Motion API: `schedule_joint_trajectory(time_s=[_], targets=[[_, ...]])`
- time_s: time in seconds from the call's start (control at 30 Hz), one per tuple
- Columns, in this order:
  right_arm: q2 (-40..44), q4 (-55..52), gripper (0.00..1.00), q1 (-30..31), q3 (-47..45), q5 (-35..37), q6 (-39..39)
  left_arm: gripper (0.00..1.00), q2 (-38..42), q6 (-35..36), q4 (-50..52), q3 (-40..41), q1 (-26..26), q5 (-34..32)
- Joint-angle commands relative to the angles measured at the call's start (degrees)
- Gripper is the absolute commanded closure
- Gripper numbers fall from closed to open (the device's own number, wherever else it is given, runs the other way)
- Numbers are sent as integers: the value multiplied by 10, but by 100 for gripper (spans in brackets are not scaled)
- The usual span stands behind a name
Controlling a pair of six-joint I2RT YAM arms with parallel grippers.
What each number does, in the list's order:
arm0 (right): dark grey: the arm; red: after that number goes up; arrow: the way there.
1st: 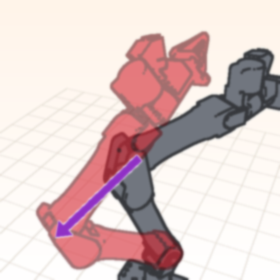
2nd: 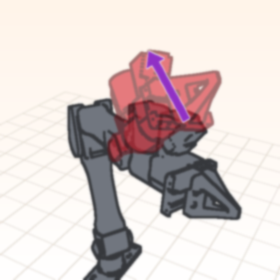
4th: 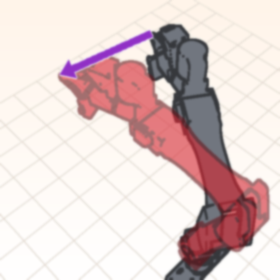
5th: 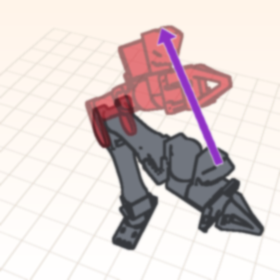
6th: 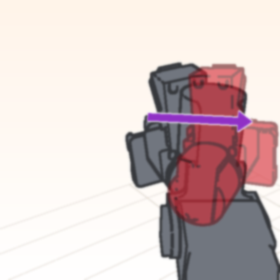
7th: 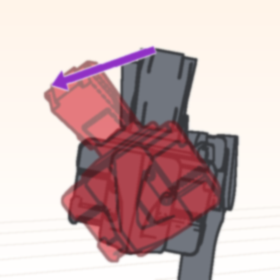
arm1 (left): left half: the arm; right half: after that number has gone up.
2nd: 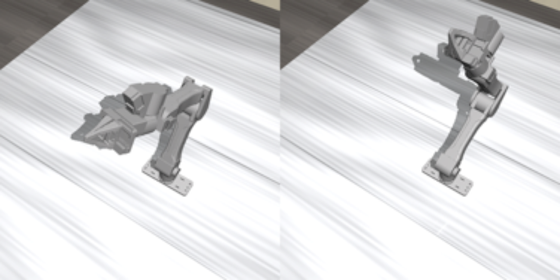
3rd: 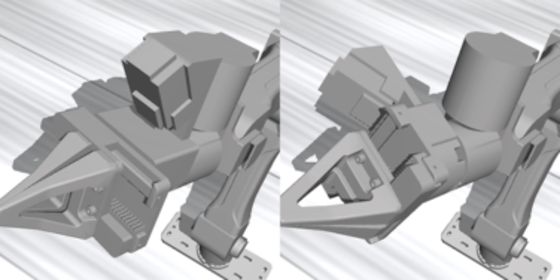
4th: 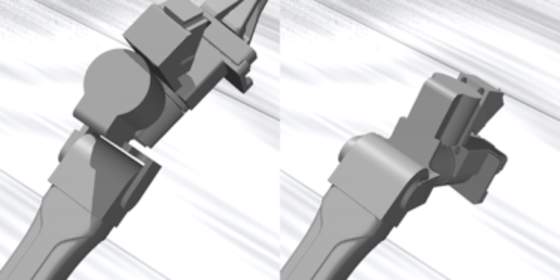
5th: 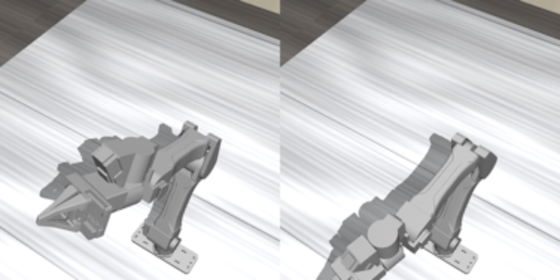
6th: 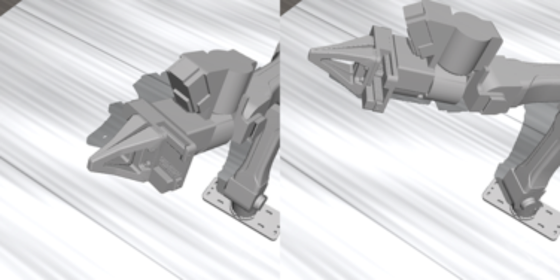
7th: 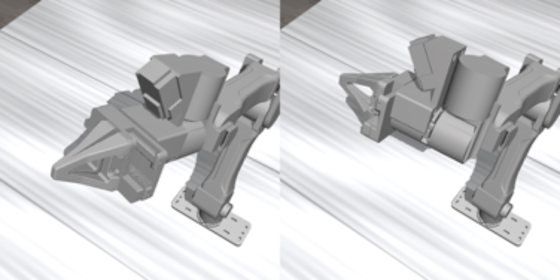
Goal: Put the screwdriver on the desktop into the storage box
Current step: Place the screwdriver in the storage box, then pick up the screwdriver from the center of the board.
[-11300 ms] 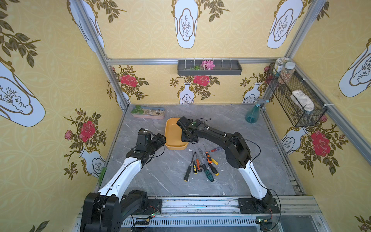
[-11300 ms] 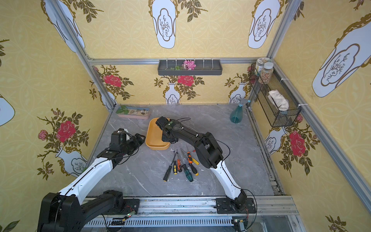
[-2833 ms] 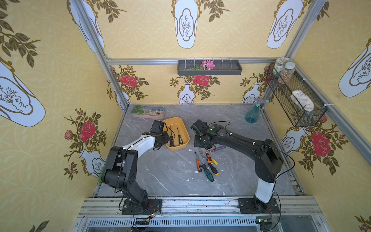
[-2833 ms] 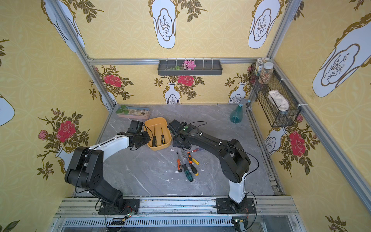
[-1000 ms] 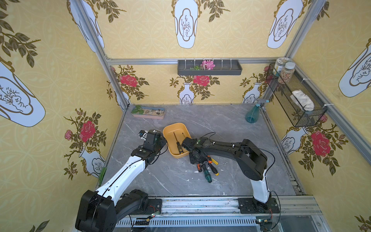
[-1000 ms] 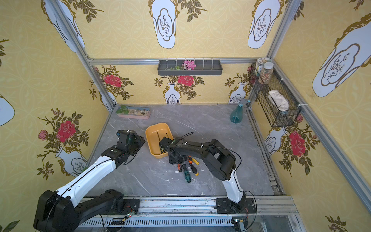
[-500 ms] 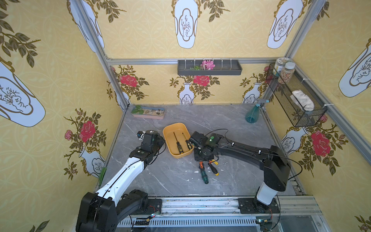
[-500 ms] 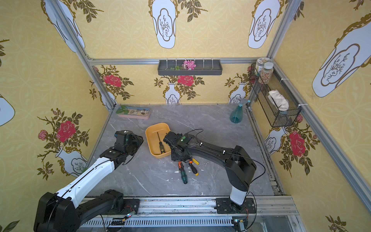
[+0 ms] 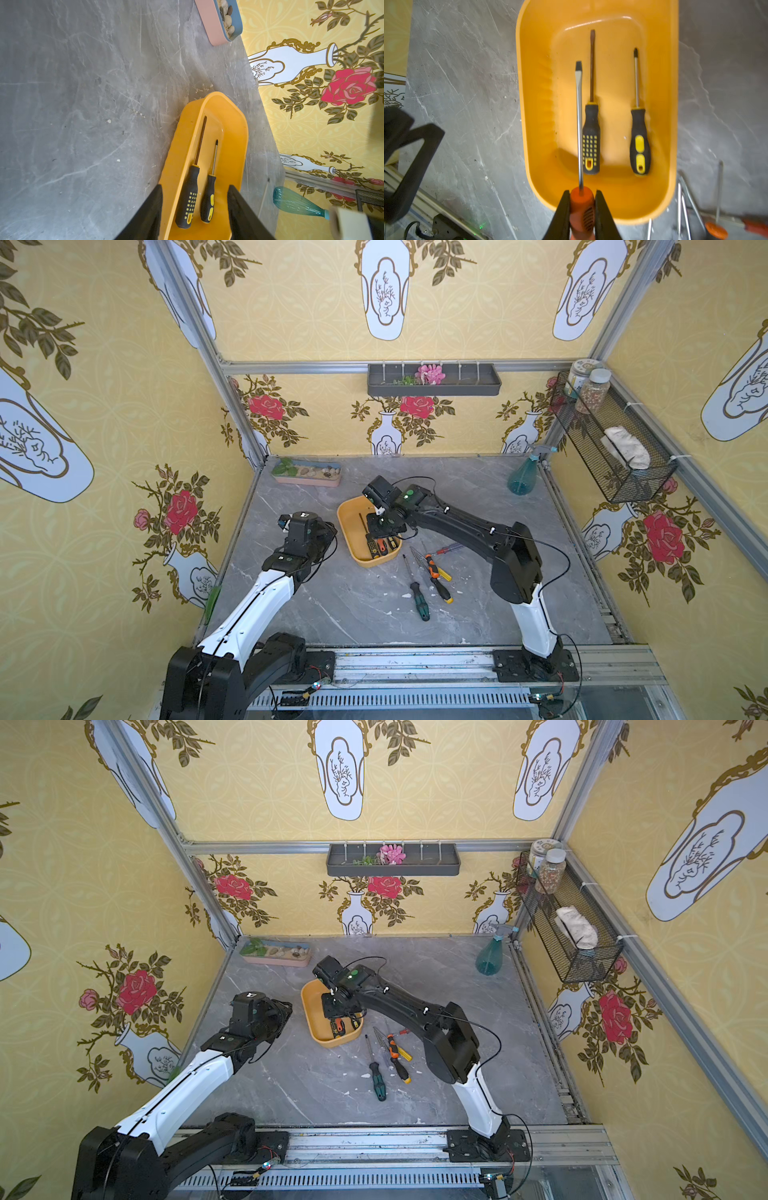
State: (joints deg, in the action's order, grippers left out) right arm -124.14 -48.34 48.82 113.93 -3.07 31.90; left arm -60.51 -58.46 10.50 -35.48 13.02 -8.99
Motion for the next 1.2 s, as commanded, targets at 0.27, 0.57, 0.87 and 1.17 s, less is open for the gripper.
schedule_joint_trajectory(time_s=[0.27,0.57,0.87,1.17], targets=[[-129,-31,89,-31,110,8,-87,48,-11,48,-7,5,-5,50],[-175,-33,54,-31,151,14,-85,47,-36,60,-15,-10,-6,65],[-39,-25,51,-23,52,29,-69,47,-42,54,-27,-7,-6,78],[147,-55,54,56,-235,74,16,47,-54,41,-51,2,-5,93]])
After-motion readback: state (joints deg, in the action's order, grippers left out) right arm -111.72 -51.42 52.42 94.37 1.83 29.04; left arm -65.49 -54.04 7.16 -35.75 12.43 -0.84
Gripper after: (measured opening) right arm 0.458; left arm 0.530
